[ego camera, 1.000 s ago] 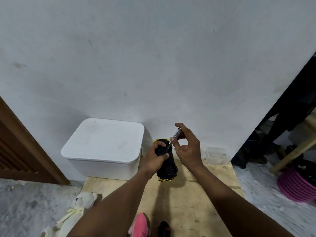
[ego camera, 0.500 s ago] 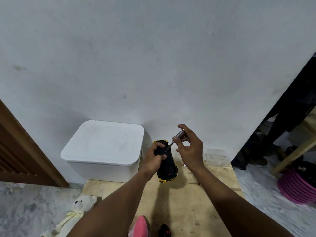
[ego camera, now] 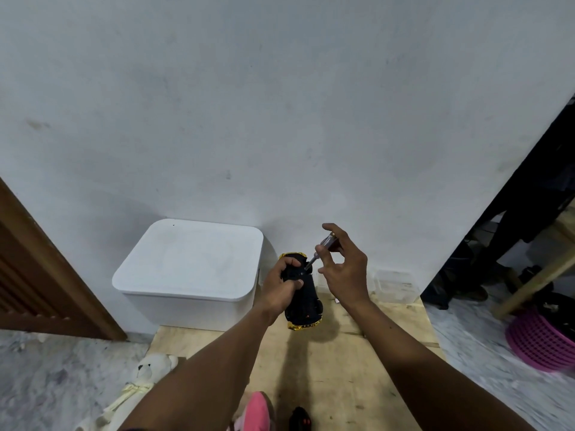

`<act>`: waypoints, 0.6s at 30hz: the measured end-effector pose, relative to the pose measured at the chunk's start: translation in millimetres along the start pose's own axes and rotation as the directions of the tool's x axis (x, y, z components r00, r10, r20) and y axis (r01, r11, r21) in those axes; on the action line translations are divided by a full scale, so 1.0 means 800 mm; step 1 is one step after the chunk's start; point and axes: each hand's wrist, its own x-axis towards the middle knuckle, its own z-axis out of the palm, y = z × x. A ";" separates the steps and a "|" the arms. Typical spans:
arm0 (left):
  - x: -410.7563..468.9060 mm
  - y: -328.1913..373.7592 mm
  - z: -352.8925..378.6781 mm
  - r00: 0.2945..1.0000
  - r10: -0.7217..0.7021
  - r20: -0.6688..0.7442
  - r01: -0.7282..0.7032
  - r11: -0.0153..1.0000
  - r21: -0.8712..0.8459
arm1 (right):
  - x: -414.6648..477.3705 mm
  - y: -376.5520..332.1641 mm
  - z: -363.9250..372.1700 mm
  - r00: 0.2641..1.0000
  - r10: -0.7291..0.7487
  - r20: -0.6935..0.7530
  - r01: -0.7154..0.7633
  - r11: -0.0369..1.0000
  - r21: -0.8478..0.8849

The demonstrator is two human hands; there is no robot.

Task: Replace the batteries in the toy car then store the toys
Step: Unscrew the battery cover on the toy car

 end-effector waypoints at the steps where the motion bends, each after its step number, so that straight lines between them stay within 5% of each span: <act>1: -0.001 -0.001 0.001 1.000 0.001 0.005 -0.001 1.000 0.004 | 0.001 0.000 0.000 1.000 0.002 0.007 -0.002 1.000 0.001; 8: -0.003 0.001 0.006 1.000 0.008 0.000 -0.008 1.000 -0.029 | 0.001 -0.005 -0.001 0.996 -0.092 -0.013 0.091 0.992 -0.085; 14: -0.004 -0.003 0.005 1.000 -0.010 -0.007 0.009 0.999 -0.035 | 0.001 0.000 -0.002 1.000 0.014 0.022 -0.013 0.999 -0.043; 18: -0.004 -0.004 0.006 1.000 0.002 -0.006 -0.002 1.000 -0.026 | -0.001 -0.009 -0.003 0.994 -0.108 0.006 0.108 0.991 -0.081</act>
